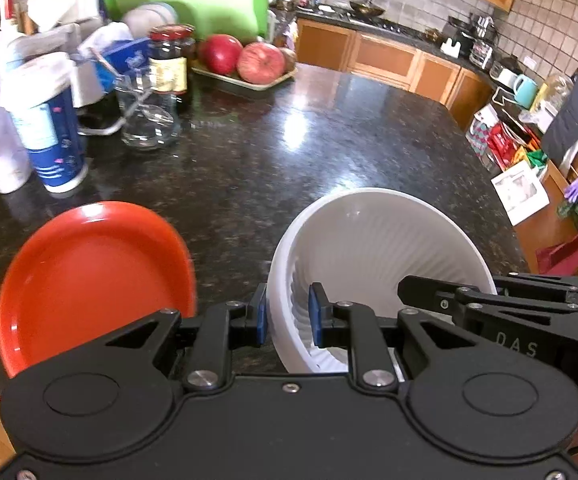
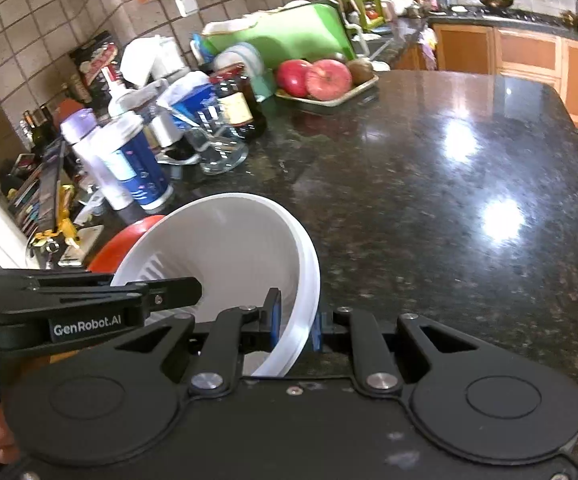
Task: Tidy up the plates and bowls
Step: 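Carry the white bowl with the left tool over the orange plate stack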
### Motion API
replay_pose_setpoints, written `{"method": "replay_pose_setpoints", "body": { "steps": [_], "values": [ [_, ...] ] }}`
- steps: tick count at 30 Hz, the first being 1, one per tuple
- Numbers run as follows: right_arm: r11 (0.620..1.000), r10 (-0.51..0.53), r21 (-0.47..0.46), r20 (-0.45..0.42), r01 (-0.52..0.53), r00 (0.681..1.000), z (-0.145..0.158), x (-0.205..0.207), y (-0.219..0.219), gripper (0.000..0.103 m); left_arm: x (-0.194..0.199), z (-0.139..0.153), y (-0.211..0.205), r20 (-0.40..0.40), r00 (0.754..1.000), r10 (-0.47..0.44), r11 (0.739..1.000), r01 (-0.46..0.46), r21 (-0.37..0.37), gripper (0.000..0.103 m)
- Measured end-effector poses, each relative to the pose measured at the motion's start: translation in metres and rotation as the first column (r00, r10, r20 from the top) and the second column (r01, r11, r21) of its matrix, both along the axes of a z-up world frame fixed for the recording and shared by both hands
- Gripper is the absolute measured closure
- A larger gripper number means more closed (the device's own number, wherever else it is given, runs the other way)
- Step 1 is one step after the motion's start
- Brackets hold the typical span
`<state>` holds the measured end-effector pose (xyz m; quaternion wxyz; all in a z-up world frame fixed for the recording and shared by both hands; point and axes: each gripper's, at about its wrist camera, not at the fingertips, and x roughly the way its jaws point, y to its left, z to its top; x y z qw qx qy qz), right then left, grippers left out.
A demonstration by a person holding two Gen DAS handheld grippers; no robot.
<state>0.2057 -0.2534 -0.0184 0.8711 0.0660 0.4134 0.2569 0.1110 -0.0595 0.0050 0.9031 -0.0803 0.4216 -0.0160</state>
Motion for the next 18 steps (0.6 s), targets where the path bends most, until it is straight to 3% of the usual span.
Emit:
{"method": "replay_pose_setpoints", "body": {
  "steps": [18],
  "values": [
    [1.000,-0.002,0.001,0.034,0.002,0.999,0.017,-0.029,0.133,0.085,-0.032,0.012,0.110,0.035,0.999,0.000,1.000,-0.001,0.028,0.074]
  ]
}}
